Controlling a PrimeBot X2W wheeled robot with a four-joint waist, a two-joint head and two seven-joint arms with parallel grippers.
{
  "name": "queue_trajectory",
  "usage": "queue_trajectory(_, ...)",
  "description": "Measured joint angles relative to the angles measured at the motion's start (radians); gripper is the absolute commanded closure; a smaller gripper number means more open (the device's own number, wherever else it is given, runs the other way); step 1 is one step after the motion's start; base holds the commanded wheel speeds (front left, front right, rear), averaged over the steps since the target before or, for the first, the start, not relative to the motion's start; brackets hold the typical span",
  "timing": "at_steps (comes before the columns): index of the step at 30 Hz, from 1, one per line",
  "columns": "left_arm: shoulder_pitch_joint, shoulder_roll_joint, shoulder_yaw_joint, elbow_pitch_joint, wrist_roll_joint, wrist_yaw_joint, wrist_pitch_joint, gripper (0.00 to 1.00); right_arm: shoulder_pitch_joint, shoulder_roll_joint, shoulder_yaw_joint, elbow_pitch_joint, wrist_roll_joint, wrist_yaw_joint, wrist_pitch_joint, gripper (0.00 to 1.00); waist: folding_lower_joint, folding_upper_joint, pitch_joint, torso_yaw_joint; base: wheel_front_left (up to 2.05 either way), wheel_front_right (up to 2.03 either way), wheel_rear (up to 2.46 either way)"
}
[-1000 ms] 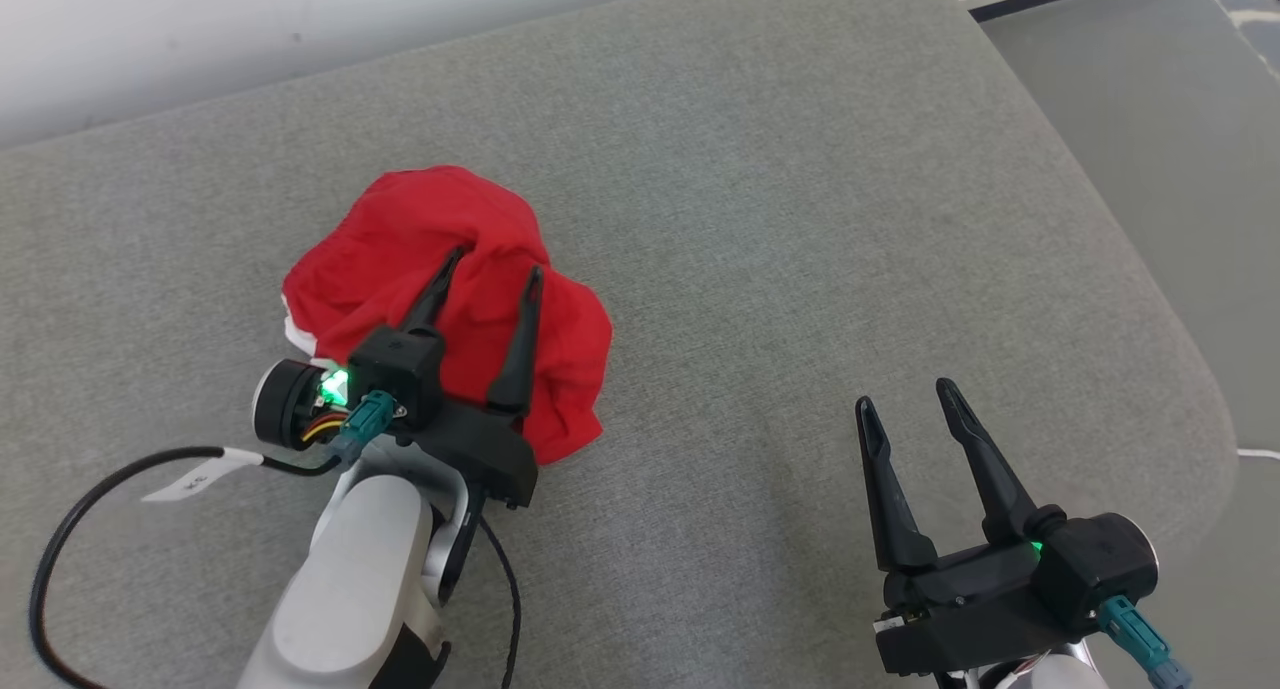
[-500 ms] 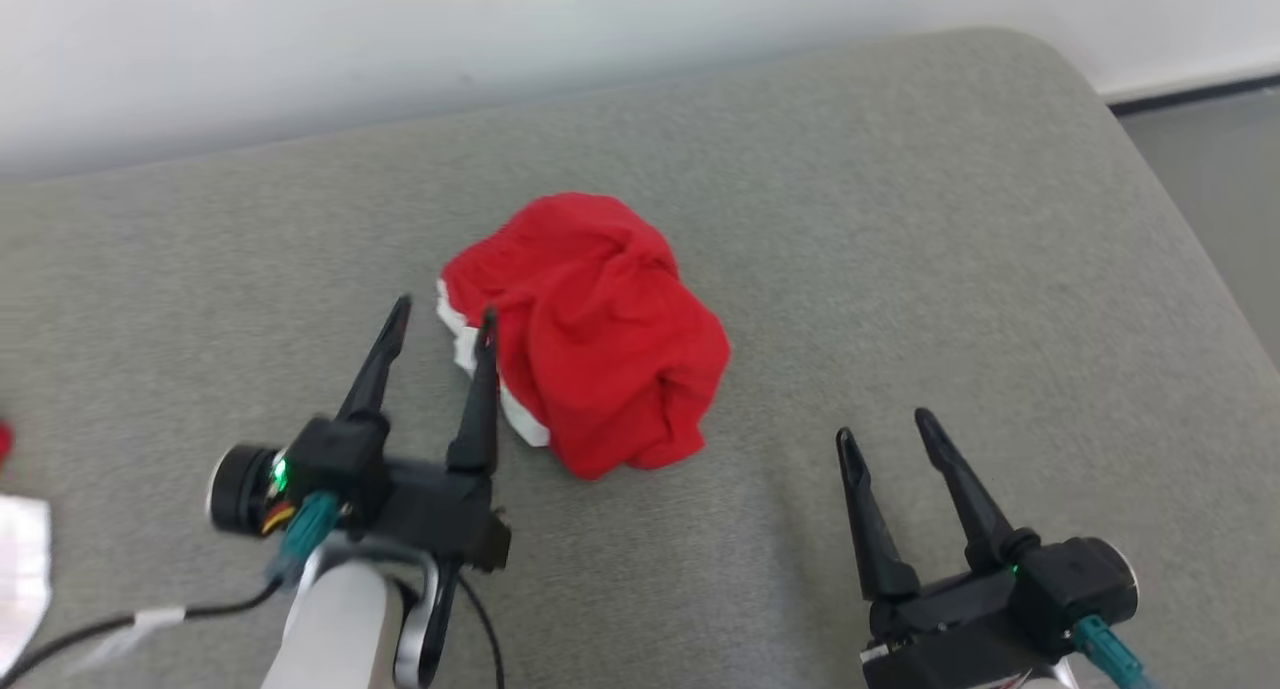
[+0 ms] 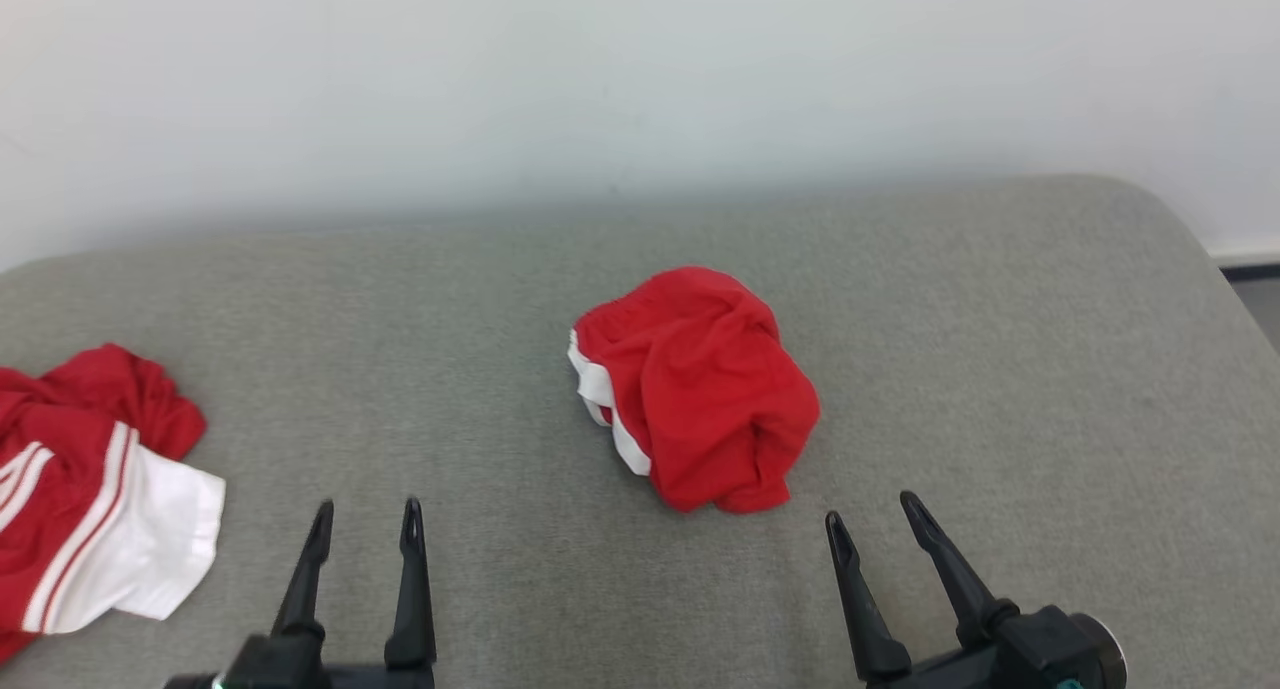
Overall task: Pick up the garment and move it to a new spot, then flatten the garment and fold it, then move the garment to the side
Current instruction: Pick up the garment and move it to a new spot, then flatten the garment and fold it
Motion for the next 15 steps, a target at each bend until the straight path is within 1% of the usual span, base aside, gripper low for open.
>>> queue_trajectory(2, 0.04, -0.001, -0.002, -0.014, 0.015, 0.0, 0.0, 0.0, 0.017, 0.0, -0.001, 0.002, 0.0, 0.0, 0.0, 0.0, 0.0, 0.0, -0.02, 0.016, 0.0, 0.0, 0.0)
queue_trajectory(8, 0.128, -0.002, -0.007, -0.052, 0.036, 0.025, 0.0, 0.0, 0.056, 0.0, 0.0, 0.007, -0.005, 0.0, 0.0, 0.0, -0.0001, 0.0, -0.074, 0.062, 0.0, 0.0, 0.0)
queue_trajectory(10, 0.145, -0.002, -0.006, -0.058, 0.037, 0.031, 0.0, 0.0, 0.061, 0.0, 0.002, 0.007, -0.006, 0.0, 0.0, 0.0, -0.0001, 0.0, -0.087, 0.075, 0.0, 0.0, 0.0)
queue_trajectory(15, 0.159, -0.002, -0.007, -0.061, 0.042, 0.031, 0.0, 0.0, 0.062, -0.001, 0.031, 0.01, -0.006, 0.0, 0.0, 0.0, 0.0, -0.0001, -0.106, 0.101, 0.0, 0.0, 0.0)
